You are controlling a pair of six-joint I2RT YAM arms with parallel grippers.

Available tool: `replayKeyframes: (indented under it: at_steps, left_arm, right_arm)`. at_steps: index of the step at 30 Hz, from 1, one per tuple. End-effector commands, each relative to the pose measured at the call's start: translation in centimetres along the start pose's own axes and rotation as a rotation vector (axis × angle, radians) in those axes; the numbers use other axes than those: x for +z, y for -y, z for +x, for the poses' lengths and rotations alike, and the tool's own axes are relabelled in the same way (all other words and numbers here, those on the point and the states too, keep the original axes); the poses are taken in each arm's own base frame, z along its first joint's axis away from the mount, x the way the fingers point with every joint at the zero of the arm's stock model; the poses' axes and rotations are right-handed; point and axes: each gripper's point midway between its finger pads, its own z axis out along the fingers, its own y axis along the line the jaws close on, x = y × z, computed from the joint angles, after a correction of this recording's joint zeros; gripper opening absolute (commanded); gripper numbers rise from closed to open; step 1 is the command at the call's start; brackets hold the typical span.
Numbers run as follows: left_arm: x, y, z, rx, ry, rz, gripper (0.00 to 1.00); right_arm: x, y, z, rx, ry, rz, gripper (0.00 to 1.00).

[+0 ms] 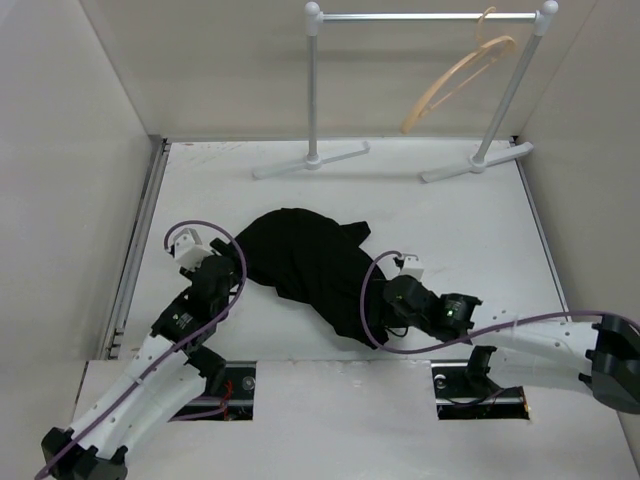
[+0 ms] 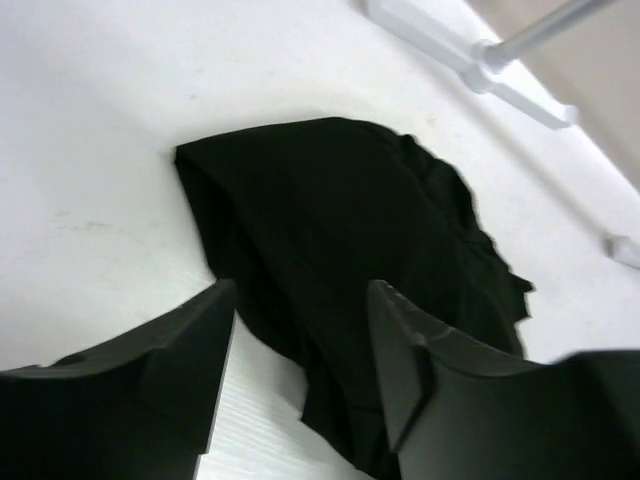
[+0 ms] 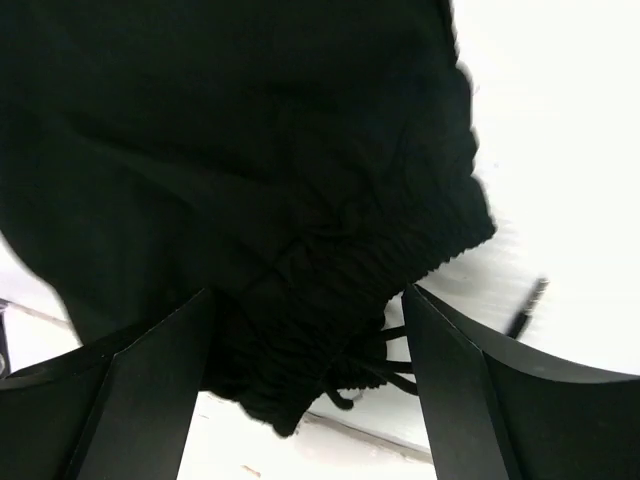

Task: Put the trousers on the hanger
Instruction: Fold the trousers

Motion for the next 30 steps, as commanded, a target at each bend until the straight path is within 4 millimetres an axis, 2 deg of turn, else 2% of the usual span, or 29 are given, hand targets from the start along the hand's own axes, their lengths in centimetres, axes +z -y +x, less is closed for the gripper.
replayKeyframes:
  at_steps: [1,2,3,5,6,7,8,10,12,13,14,16,17,19,20,22,24,25,28,30]
  left_arm:
    - [0.4,-1.9,1.5,-0.018,-0.058,-0.037,0.58]
    - [0.7,-2.1,1.8,-0.03,-0.07,-0.039,0.6]
    - [1.0,-2.4,2.0,-0.044,-0.082,-0.045,0.63]
    - [1.7,-2.9,2.3,-0.067,-0.095,-0.066,0.67]
    - [2.1,-3.2,2.4,-0.08,-0.098,-0.077,0.68]
    - [2.5,-3.3,2.4,-0.093,-0.105,-0.08,0.7]
    - [2.7,-3.2,2.4,-0.104,-0.112,-0.077,0.72]
    - [3.0,-3.2,2.3,-0.13,-0.115,-0.067,0.76]
    - [3.0,-3.1,1.9,-0.155,-0.103,-0.056,0.79]
    - [2.9,-3.2,1.6,-0.169,-0.091,-0.056,0.8]
    - [2.8,-3.2,1.2,-0.182,-0.081,-0.052,0.81]
    - [2.4,-3.0,0.2,-0.207,-0.051,-0.037,0.81]
    - [2.1,-2.9,-0.2,-0.218,-0.04,-0.033,0.81]
    - [1.6,-2.7,-1.0,-0.231,-0.026,-0.029,0.81]
    - [1.4,-2.5,-1.4,-0.235,-0.02,-0.023,0.82]
    - [1.0,-2.3,-1.7,-0.237,-0.018,-0.013,0.82]
    - [0.8,-1.8,-1.4,-0.228,-0.037,0.008,0.82]
    - [0.8,-1.6,-1.0,-0.223,-0.052,0.017,0.82]
    - [1.0,-0.6,1.5,-0.185,-0.133,0.066,0.82]
    - [1.0,1.3,3.4,-0.161,-0.193,0.145,0.82]
  right_arm:
    - [0.7,-2.6,0.4,0.078,-0.011,-0.094,0.81]
    - [0.8,-2.7,0.9,0.084,-0.02,-0.092,0.81]
    - [0.9,-2.7,1.1,0.086,-0.023,-0.09,0.75]
    - [1.3,-3.1,1.1,0.09,-0.022,-0.09,0.48]
    - [1.3,-3.8,0.7,0.094,-0.02,-0.105,0.31]
    - [1.1,-4.6,-0.3,0.095,-0.002,-0.118,0.18]
    - [0.5,-5.8,-1.8,0.084,0.037,-0.144,0.1]
    - [-2.2,-8.7,-6.8,0.04,0.178,-0.213,0.02]
    - [-7.5,-12.2,-13.6,0.0,0.351,-0.281,0.0]
    - [-11.0,-13.8,-17.6,-0.025,0.445,-0.306,0.0]
    - [-14.9,-15.3,-21.6,-0.046,0.539,-0.331,0.0]
    - [-24.0,-18.6,-29.2,-0.076,0.728,-0.416,0.0]
    - [-28.7,-19.9,-32.2,-0.085,0.819,-0.456,0.0]
    - [-37.3,-20.7,-36.4,-0.066,0.99,-0.521,0.0]
    - [-40.7,-20.1,-37.8,-0.042,1.063,-0.53,0.01]
    - [-44.1,-18.2,-39.2,-0.01,1.154,-0.496,0.01]
    - [-44.2,-15.7,-39.1,0.023,1.191,-0.432,0.02]
    - [-42.8,-14.4,-38.6,0.03,1.197,-0.373,0.03]
    - [-38.1,-8.7,-37.1,0.092,1.212,-0.128,0.04]
    - [-35.3,-4.8,-35.8,0.14,1.211,0.044,0.04]
